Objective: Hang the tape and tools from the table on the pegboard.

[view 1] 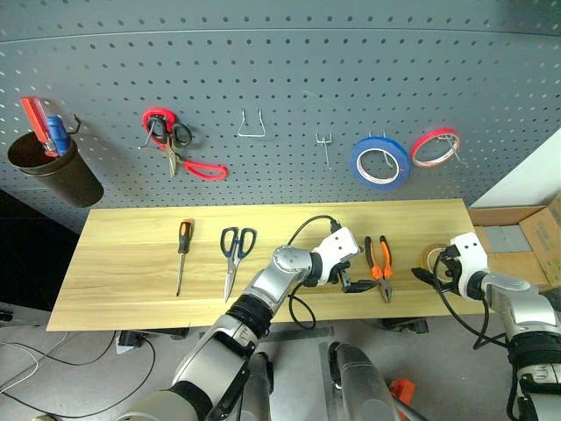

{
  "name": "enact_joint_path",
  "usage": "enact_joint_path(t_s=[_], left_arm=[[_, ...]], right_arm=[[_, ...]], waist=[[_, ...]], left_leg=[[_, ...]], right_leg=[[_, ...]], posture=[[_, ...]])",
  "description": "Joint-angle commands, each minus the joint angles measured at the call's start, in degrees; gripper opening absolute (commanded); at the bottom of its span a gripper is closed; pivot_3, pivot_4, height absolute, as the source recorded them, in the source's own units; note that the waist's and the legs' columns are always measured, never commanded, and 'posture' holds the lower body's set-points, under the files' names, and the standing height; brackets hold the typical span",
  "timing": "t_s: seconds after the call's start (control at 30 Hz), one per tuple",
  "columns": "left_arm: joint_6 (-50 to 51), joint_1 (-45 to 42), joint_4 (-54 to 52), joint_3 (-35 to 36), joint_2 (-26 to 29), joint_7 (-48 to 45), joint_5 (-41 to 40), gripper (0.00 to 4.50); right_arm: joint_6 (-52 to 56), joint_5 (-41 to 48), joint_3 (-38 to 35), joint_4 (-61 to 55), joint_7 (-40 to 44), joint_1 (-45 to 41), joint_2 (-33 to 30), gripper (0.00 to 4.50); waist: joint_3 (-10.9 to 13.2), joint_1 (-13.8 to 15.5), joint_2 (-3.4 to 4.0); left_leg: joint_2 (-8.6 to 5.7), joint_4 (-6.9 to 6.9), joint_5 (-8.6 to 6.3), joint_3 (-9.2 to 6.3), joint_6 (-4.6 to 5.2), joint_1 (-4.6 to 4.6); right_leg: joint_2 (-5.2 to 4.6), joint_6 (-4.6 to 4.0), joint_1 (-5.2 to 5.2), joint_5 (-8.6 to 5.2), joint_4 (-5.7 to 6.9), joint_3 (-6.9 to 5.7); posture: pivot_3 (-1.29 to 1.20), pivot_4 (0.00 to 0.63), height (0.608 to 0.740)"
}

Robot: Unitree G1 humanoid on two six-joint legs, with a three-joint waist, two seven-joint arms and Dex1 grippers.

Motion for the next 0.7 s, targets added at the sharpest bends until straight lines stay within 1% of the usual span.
enact_joint_path(t_s=[0.03,0.13,0.27,0.3,0.37,0.47,0.67,0.7], left_arm=[[-1.28,-0.71,-0.56,0.06,-1.19,-0.26,0.47,4.44],[-1.91,-0.36,-1.07,-0.73,-1.52,-0.59,1.20,4.44],[-5.36,0.30,-1.26,-3.27,-0.73,-1.65,3.90,4.44],[-6.22,0.38,-1.04,-3.69,-0.59,-1.70,4.49,4.50],[-7.15,0.39,-0.59,-3.88,-0.61,-1.65,5.05,4.50],[-6.94,0.17,-0.15,-3.26,-0.92,-1.80,4.70,4.50],[-7.94,-1.45,2.03,-1.82,-0.33,-1.67,4.54,4.50],[-8.00,-1.64,2.22,-1.56,-0.23,-1.72,4.46,4.50]], right_arm=[[-2.21,-0.84,0.22,3.85,0.29,-0.93,-0.73,4.50],[-3.82,-1.64,0.22,9.74,-0.04,-2.51,-0.85,4.50],[-6.40,-2.65,0.97,14.50,0.66,-3.85,-1.14,4.50],[-7.86,-2.89,0.83,15.49,0.16,-4.18,-1.07,4.12],[-9.62,-3.25,0.77,16.72,-0.27,-4.69,-0.93,3.58],[-10.65,-3.69,0.84,17.62,-0.41,-5.38,-0.70,2.53],[-12.18,-4.07,0.82,18.99,-0.47,-6.62,-0.47,0.43],[-12.60,-4.23,0.87,19.01,-0.69,-6.59,-0.47,0.14]], waist=[[0.12,0.02,-0.07],[0.35,-0.03,-0.20],[0.60,0.08,-0.48],[0.64,0.08,-0.54],[0.68,0.10,-0.60],[0.70,0.07,-0.60],[0.70,0.07,-0.60],[0.70,0.09,-0.60]], left_leg=[[0.00,0.00,0.00,0.01,0.00,-0.02],[0.00,0.00,0.00,0.02,0.00,-0.01],[0.01,0.02,0.00,0.01,0.00,0.00],[0.01,0.02,0.00,0.01,0.00,-0.01],[0.01,0.03,0.00,0.01,0.00,-0.01],[0.02,0.02,0.00,0.01,0.00,0.00],[0.02,0.02,0.00,0.01,-0.01,0.00],[0.02,0.02,0.00,0.01,-0.01,0.00]], right_leg=[[0.00,0.00,-0.03,0.00,0.00,0.00],[0.00,0.01,-0.04,0.00,0.01,0.02],[0.01,0.02,-0.03,0.01,0.05,0.01],[0.01,0.02,-0.03,0.01,0.05,0.01],[0.00,0.02,-0.03,0.01,0.05,0.02],[0.00,0.02,-0.03,0.02,0.04,0.01],[0.00,0.03,-0.03,0.02,0.05,0.01],[0.00,0.03,-0.03,0.02,0.05,0.01]], posture=[[-0.09,0.370,0.740],[-0.08,0.376,0.740],[-0.06,0.387,0.740],[-0.06,0.387,0.740],[-0.06,0.387,0.740],[-0.06,0.384,0.740],[-0.06,0.357,0.740],[-0.05,0.354,0.740]])
